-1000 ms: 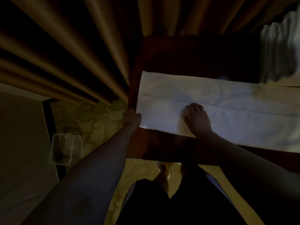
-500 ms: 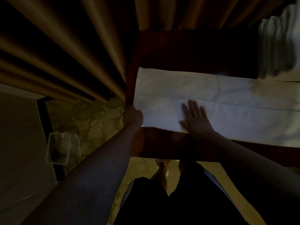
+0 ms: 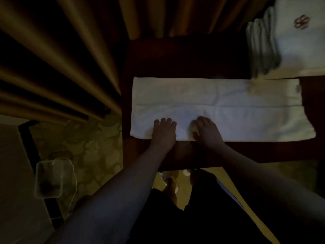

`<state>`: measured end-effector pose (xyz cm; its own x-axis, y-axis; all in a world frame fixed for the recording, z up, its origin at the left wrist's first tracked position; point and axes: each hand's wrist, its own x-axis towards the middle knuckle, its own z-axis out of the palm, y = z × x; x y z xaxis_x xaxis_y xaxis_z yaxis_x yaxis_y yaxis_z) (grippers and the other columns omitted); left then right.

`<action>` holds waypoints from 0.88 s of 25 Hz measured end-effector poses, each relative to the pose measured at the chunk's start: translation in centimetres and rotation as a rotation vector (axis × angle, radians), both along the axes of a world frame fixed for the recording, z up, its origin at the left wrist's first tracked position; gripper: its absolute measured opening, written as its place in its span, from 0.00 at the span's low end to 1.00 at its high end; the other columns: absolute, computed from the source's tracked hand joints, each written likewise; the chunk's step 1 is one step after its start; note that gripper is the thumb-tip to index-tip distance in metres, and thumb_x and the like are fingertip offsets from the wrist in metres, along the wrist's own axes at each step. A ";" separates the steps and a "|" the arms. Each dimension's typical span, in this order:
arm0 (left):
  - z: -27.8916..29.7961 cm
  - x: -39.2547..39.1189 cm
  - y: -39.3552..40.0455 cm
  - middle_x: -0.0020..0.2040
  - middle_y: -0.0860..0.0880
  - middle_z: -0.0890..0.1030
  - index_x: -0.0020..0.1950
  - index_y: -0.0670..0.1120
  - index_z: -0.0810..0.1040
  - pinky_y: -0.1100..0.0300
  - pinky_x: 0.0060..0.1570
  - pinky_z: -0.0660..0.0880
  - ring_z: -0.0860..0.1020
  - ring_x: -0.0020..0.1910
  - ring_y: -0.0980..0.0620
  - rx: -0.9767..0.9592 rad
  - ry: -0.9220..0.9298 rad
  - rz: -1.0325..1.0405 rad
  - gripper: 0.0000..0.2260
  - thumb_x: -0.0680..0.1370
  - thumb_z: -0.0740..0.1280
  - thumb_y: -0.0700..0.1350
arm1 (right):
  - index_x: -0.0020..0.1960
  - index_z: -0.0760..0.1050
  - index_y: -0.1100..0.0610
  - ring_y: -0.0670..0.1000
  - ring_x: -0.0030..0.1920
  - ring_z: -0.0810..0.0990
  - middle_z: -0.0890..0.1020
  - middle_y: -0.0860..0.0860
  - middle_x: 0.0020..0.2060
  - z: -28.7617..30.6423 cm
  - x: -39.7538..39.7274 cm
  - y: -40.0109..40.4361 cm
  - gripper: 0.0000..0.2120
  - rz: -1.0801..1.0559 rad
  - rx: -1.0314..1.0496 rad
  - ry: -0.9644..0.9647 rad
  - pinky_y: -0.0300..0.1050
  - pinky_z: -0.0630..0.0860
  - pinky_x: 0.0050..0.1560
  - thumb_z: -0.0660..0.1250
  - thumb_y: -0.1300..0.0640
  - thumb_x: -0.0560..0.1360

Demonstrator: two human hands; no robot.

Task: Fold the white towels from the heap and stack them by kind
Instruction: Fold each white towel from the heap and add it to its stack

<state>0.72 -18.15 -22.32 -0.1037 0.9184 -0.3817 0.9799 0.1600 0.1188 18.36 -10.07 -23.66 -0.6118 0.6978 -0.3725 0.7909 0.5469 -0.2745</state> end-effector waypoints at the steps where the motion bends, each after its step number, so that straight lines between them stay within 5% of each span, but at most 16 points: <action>1: 0.2 1.1 0.1 0.67 0.42 0.70 0.68 0.43 0.70 0.46 0.64 0.59 0.67 0.64 0.41 -0.002 -0.030 -0.073 0.18 0.78 0.60 0.44 | 0.65 0.71 0.62 0.63 0.65 0.69 0.72 0.62 0.64 0.6 1.1 0.0 0.22 -0.082 0.014 -0.013 0.54 0.69 0.61 0.67 0.56 0.72; 7: 0.2 8.8 2.4 0.73 0.42 0.63 0.73 0.45 0.64 0.49 0.65 0.59 0.63 0.69 0.42 -0.087 -0.128 -0.222 0.21 0.80 0.58 0.44 | 0.61 0.73 0.61 0.60 0.60 0.70 0.74 0.60 0.57 1.8 12.3 0.4 0.15 -0.491 -0.005 -0.042 0.51 0.70 0.54 0.63 0.55 0.77; 13: -0.1 17.5 6.8 0.72 0.42 0.65 0.72 0.46 0.66 0.51 0.61 0.63 0.65 0.67 0.42 -0.087 -0.130 -0.326 0.21 0.79 0.58 0.45 | 0.63 0.71 0.59 0.60 0.63 0.68 0.72 0.58 0.60 2.0 22.0 3.0 0.16 -0.702 -0.070 -0.055 0.53 0.71 0.56 0.61 0.53 0.79; 22: -0.5 28.0 14.0 0.71 0.41 0.67 0.72 0.46 0.68 0.49 0.58 0.68 0.66 0.67 0.41 -0.048 -0.127 -0.400 0.23 0.77 0.62 0.44 | 0.62 0.72 0.61 0.60 0.60 0.73 0.71 0.59 0.62 1.4 32.5 10.7 0.19 -1.212 -0.010 0.290 0.49 0.72 0.53 0.67 0.51 0.76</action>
<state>28.77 -4.16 -22.79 0.3078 0.8577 -0.4119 0.9440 -0.2214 0.2445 50.90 0.61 -22.29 0.3630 0.8677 -0.3395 0.6941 -0.4949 -0.5227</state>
